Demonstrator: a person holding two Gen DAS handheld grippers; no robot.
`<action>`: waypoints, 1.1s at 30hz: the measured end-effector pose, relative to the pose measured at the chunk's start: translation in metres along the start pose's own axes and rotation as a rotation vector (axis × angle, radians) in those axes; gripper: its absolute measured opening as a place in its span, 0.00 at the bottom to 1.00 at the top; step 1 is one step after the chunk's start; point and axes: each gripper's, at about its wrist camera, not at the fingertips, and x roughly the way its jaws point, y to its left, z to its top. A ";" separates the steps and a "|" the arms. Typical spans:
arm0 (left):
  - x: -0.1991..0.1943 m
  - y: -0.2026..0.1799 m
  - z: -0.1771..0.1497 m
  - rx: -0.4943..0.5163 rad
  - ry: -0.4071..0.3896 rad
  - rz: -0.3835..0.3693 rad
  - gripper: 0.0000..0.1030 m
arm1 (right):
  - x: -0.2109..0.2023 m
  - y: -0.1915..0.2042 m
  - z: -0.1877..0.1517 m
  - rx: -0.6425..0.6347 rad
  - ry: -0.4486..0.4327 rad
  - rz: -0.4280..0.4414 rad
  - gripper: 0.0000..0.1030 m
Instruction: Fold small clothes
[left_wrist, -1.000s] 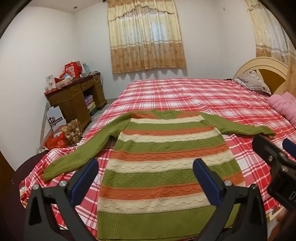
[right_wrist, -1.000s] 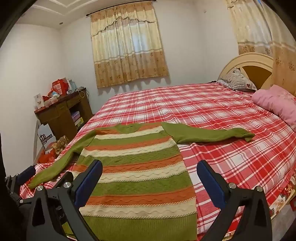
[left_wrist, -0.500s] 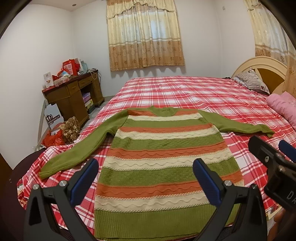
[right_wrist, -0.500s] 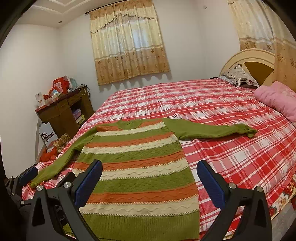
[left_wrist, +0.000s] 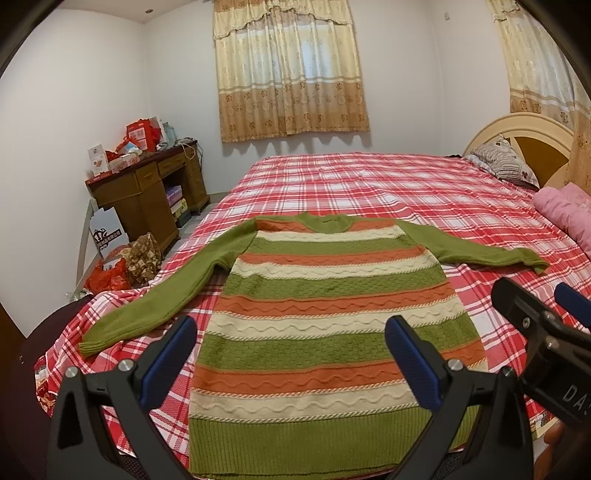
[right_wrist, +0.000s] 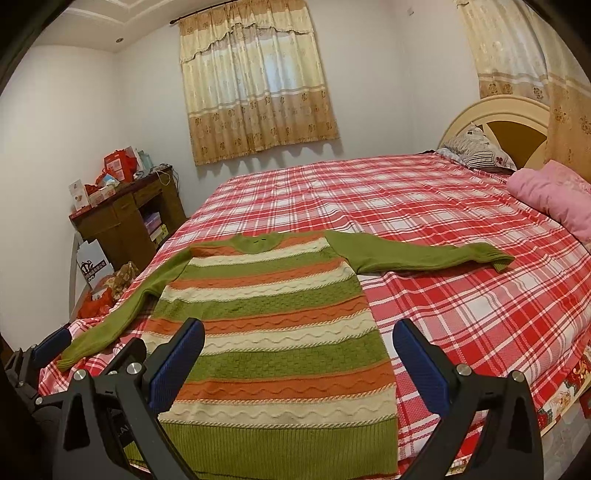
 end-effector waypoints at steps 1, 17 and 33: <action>0.000 0.000 0.000 -0.002 0.001 0.000 1.00 | 0.000 0.000 0.000 0.000 0.000 0.000 0.99; 0.003 0.003 -0.003 0.000 0.010 0.012 1.00 | 0.003 0.003 -0.003 0.000 0.005 0.001 0.99; 0.005 0.006 -0.006 0.002 0.022 0.013 1.00 | 0.007 0.002 -0.005 0.002 0.021 0.005 0.99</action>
